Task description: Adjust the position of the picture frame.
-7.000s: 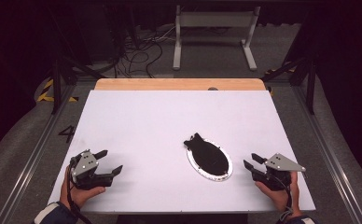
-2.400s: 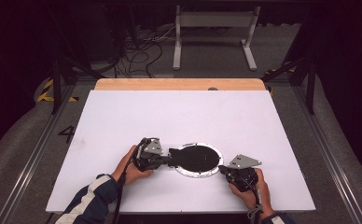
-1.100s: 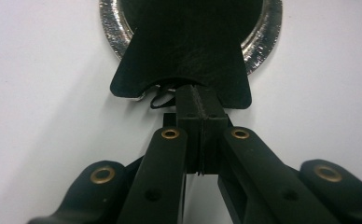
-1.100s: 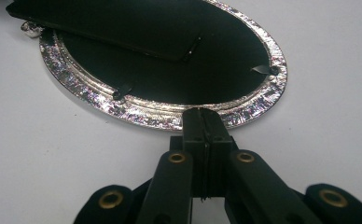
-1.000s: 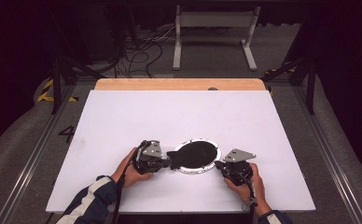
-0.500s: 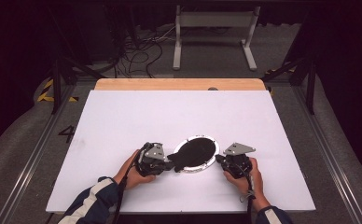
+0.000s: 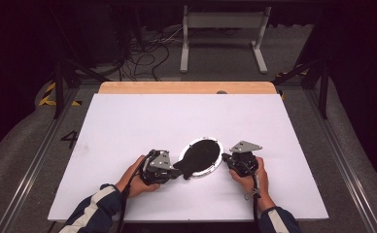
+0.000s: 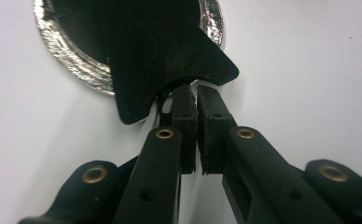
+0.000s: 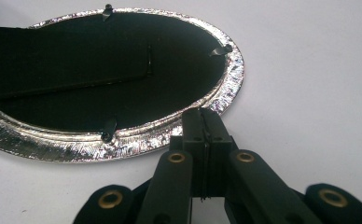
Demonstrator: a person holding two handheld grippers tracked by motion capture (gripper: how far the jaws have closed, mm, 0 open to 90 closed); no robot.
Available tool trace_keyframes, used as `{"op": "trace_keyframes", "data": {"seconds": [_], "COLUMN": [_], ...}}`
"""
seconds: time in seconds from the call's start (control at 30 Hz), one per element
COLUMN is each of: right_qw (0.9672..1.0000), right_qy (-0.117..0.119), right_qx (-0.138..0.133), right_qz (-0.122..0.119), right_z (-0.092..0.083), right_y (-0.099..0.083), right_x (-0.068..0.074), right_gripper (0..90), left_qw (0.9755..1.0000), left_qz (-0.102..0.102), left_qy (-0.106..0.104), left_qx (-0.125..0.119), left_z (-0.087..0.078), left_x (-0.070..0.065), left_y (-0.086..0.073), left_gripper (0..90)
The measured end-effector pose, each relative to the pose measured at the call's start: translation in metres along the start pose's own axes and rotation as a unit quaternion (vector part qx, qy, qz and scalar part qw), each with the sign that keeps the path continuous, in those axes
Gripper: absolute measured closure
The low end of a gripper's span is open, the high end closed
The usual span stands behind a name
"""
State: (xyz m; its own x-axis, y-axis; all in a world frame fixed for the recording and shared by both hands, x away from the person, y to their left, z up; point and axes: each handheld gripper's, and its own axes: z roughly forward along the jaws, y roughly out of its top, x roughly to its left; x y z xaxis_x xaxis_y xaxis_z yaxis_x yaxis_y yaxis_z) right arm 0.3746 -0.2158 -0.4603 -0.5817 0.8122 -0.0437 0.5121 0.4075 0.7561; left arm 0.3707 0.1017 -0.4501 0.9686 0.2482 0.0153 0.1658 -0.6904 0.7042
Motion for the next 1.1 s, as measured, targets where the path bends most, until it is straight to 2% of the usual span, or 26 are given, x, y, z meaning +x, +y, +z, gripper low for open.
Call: {"op": "trace_keyframes", "data": {"seconds": [0.03,0.1,0.17,0.27,0.3,0.37,0.4,0.47,0.53,0.57,0.6,0.7,0.77,0.83,0.9,1.07,1.1], "right_qw": [1.0,1.0,0.9999,1.0,1.0,0.9999,0.9997,0.9997,0.9994,0.9992,0.9991,0.9988,0.9988,0.9989,0.9989,0.9989,0.9989], "right_qy": [0.0,-0.004,-0.008,-0.003,0.003,0.003,0.006,0.014,0.026,0.029,0.03,0.031,0.03,0.034,0.034,0.034,0.033], "right_qx": [0.0,0.003,0.007,0.006,0.005,0.007,0.01,0.011,0.01,0.009,0.009,0.008,0.008,0.006,0.005,0.004,0.004], "right_qz": [0.0,-0.007,-0.011,-0.005,-0.003,-0.015,-0.02,-0.019,-0.022,-0.025,-0.029,-0.036,-0.037,-0.032,-0.033,-0.033,-0.033], "right_z": [0.0,0.0,0.0,0.0,-0.002,-0.004,-0.005,-0.007,-0.009,-0.011,-0.012,-0.014,-0.014,-0.014,-0.014,-0.013,-0.013], "right_y": [0.0,0.001,0.002,0.002,0.0,-0.001,-0.001,-0.002,-0.005,-0.006,-0.008,-0.01,-0.01,-0.01,-0.01,-0.01,-0.01], "right_x": [0.0,0.001,0.002,0.002,0.004,0.008,0.01,0.014,0.019,0.022,0.025,0.031,0.031,0.029,0.029,0.028,0.028], "right_gripper": [90.0,90.0,90.0,90.0,90.0,89.8,89.8,89.8,89.6,89.5,89.6,89.9,89.9,90.0,90.0,90.0,90.0], "left_qw": [1.0,0.9999,0.9988,0.9963,0.9959,0.9952,0.995,0.9958,0.996,0.9953,0.9956,0.9947,0.9955,0.9966,0.997,0.9972,0.9976], "left_qz": [0.0,-0.004,-0.027,-0.055,-0.06,-0.064,-0.071,-0.067,-0.07,-0.081,-0.077,-0.091,-0.086,-0.079,-0.074,-0.073,-0.068], "left_qy": [0.0,0.016,0.036,0.061,0.062,0.07,0.067,0.061,0.053,0.053,0.052,0.047,0.038,0.019,0.022,0.012,0.01], "left_qx": [0.0,-0.006,-0.021,-0.028,-0.029,-0.025,-0.023,-0.014,-0.01,-0.01,-0.011,-0.014,-0.012,-0.013,-0.01,-0.011,-0.009], "left_z": [0.0,-0.006,-0.01,-0.009,-0.008,-0.002,0.001,0.008,0.012,0.014,0.014,0.014,0.013,0.014,0.015,0.014,0.014], "left_x": [0.0,0.004,0.01,0.019,0.021,0.026,0.028,0.029,0.03,0.029,0.031,0.031,0.03,0.026,0.024,0.022,0.021], "left_y": [0.0,-0.002,-0.004,-0.005,-0.005,-0.005,-0.005,-0.004,-0.005,-0.005,-0.005,-0.006,-0.006,-0.005,-0.004,-0.005,-0.004], "left_gripper": [86.6,86.1,85.4,84.4,84.0,83.5,83.4,83.3,82.9,83.3,83.2,82.7,83.6,84.4,85.7,86.4,86.4]}}
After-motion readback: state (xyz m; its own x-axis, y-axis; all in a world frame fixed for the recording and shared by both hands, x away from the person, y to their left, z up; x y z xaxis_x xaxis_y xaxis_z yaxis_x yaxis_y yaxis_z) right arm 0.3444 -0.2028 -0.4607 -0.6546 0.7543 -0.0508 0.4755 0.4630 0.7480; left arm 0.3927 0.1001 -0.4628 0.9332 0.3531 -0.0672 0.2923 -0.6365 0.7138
